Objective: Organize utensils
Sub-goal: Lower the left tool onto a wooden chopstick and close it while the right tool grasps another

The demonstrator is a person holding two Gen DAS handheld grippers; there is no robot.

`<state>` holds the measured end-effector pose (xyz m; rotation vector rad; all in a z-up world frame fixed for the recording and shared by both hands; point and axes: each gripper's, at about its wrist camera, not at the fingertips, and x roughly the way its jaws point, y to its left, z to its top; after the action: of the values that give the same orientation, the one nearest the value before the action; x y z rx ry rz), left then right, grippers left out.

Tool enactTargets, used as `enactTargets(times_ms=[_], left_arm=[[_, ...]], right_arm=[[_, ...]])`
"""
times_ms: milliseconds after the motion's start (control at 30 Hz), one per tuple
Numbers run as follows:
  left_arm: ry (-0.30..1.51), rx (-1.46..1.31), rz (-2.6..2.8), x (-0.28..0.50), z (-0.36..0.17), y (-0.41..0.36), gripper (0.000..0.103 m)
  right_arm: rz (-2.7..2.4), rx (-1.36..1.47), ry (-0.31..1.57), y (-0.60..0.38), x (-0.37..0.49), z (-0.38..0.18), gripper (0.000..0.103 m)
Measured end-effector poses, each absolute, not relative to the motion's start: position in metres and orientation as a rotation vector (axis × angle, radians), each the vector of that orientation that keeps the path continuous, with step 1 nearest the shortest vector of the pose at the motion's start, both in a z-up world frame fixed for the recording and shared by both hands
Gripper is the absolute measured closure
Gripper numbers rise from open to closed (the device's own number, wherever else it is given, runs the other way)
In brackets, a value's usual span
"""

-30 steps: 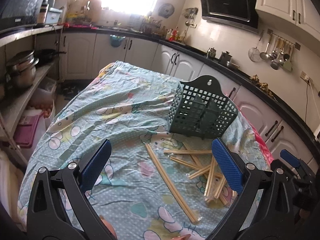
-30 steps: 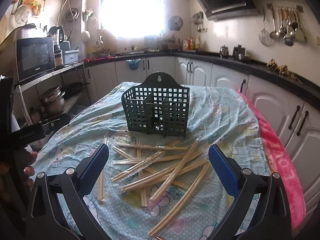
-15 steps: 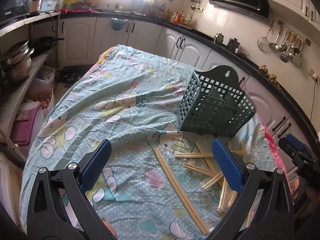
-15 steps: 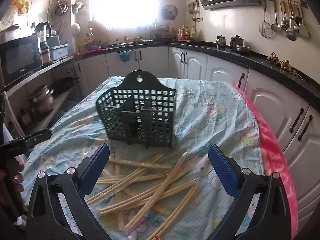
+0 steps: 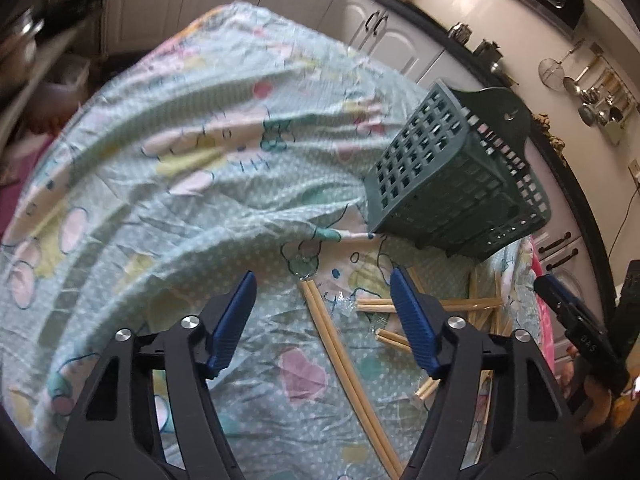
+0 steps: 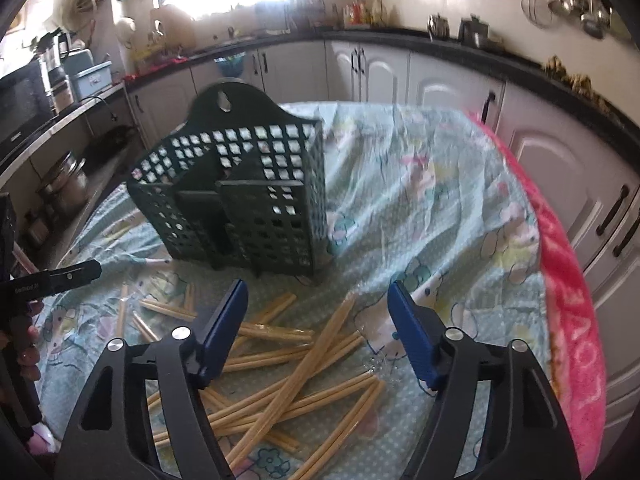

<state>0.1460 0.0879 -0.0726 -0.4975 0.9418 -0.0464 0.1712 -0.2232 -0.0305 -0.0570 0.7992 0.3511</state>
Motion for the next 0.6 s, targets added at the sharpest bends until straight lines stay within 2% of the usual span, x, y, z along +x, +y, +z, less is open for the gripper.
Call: enactTargets(times_ms=[300, 567, 600], left_arm=[[1.025, -0.560, -0.067, 0.169, -0.098, 0.087, 0.060], [1.047, -0.540, -0.060, 0.177, -0.104, 0.094, 0.084], [1.050, -0.537, -0.058, 0.178, -0.105, 0.096, 0.090]], right_arm=[[0.354, 0.031, 0.956, -0.229, 0.208, -0.063, 0.051], [0.378, 0.103, 1.083, -0.233, 0.231, -0.085, 0.068], [0.378, 0.112, 1.096, -0.234, 0.233, -0.088, 0.070]])
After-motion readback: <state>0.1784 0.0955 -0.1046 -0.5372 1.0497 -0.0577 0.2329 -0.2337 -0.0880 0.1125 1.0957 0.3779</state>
